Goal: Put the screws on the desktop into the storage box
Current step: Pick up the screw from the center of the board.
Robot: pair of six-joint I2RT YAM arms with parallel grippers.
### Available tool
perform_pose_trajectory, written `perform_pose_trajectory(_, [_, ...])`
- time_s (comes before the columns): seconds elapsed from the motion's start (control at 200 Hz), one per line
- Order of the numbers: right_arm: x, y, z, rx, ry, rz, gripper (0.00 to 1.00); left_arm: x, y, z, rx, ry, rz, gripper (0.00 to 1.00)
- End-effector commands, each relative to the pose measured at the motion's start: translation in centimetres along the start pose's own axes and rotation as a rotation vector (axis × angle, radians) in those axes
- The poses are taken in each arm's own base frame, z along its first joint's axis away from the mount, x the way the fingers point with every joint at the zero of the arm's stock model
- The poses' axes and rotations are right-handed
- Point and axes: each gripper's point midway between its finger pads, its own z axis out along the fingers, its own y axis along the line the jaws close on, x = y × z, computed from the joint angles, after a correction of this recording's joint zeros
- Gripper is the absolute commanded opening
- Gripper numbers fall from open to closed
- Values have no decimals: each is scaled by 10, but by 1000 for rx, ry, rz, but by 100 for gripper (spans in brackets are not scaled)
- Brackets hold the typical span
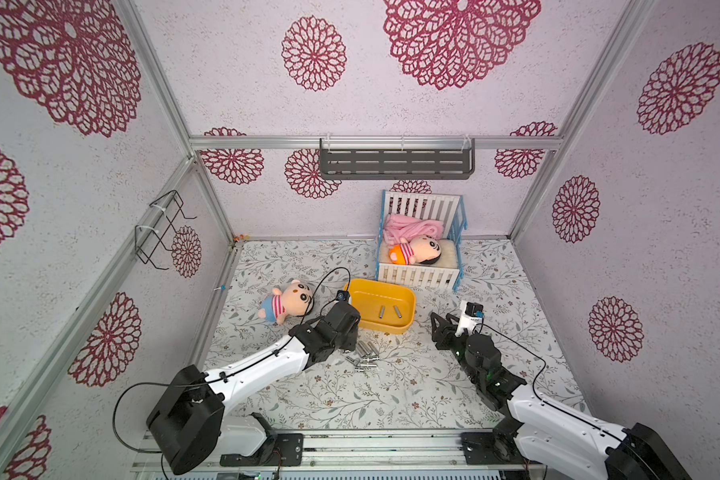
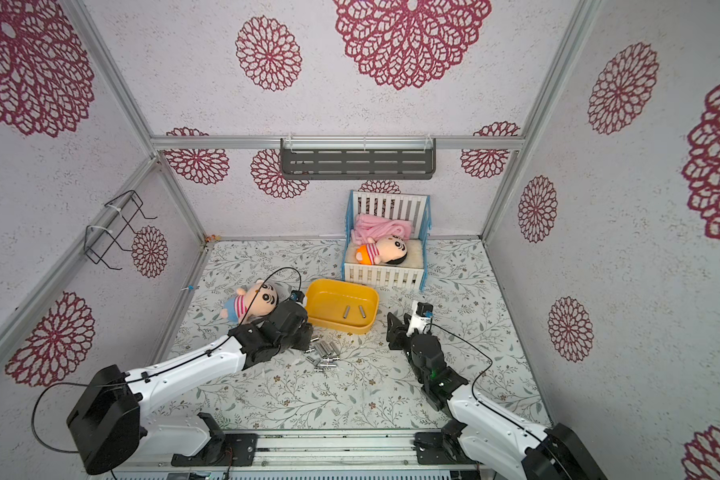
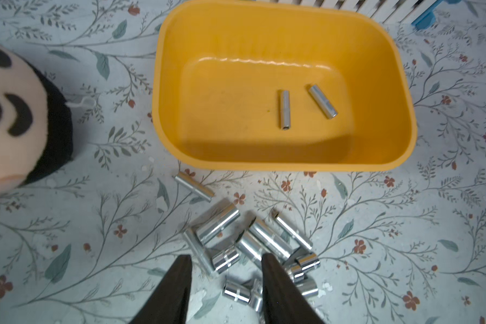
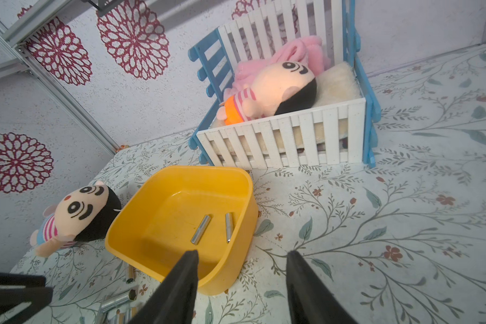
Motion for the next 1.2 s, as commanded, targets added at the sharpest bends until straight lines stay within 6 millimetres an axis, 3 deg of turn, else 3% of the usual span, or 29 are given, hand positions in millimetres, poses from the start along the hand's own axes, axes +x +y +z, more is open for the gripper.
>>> perform_pose_trajectory(0.0, [-15, 9, 2, -28, -36, 11, 55, 19, 3, -3, 10, 0, -32, 46])
perform_pose_trajectory(0.12, [-14, 9, 5, -26, -28, 8, 55, 33, 6, 2, 34, -5, -55, 47])
perform_pose_trajectory(0.375, [-12, 10, 7, -24, -14, 4, 55, 40, 3, 18, 21, 58, -62, 45])
perform_pose_trajectory(1.191, [-11, 13, 8, -38, -2, 6, 55, 31, 22, 50, -71, 100, -77, 32])
